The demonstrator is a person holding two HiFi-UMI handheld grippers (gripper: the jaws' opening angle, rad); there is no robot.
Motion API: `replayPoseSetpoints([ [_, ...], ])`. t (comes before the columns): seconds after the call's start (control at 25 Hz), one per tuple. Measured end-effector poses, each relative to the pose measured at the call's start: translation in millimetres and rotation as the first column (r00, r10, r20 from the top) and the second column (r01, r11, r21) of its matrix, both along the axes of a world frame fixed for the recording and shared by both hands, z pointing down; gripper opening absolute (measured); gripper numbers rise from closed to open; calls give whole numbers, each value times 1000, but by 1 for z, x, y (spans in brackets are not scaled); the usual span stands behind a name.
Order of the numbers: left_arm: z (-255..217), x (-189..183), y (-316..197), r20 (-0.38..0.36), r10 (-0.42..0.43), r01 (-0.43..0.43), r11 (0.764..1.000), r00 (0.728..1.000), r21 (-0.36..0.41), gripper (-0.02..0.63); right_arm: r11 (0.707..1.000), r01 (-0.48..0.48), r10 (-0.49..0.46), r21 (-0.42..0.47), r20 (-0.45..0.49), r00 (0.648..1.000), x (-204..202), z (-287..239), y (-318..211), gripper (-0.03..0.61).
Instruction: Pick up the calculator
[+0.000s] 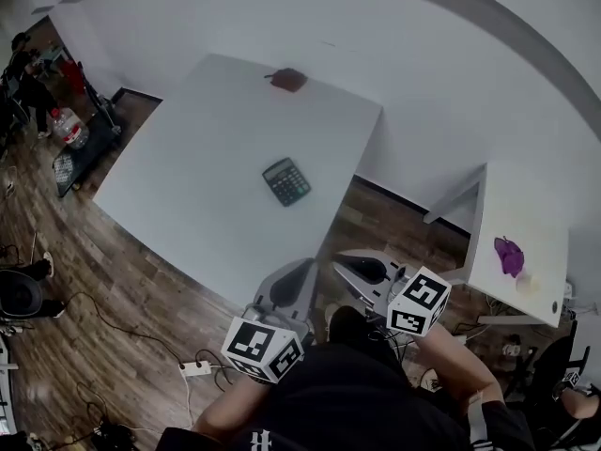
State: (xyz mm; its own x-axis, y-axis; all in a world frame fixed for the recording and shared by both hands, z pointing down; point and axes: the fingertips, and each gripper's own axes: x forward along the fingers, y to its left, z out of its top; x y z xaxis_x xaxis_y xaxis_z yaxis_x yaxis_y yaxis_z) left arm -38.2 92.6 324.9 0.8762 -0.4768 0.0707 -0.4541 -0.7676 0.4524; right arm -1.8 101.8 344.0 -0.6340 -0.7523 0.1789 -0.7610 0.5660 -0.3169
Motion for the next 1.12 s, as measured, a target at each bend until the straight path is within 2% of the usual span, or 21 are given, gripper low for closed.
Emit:
replayPoseSetpoints([
  [0.24,19,14,-51,19,-54,54,998,998,-20,6,994,101,-101,-39,-16,995,24,32,-70,14],
  [0.48,31,37,-116,35,-124,125,992,992,-35,6,968,232,-240,-97,-79,968,49,79,-155,14],
  [0.84,62,62,-195,119,-229,242,964,966,-108,6,879,431,-450,-203,-56,891,73,172,-283,18],
  [1.0,84,66,-222,167,-264,288,947,950,-144,6,828,496,-521,-261,-28,853,76,221,-325,80],
  [1.12,99,67,-238,199,-289,323,931,936,-172,6,796,527,-557,-296,-19,830,76,254,-350,101],
])
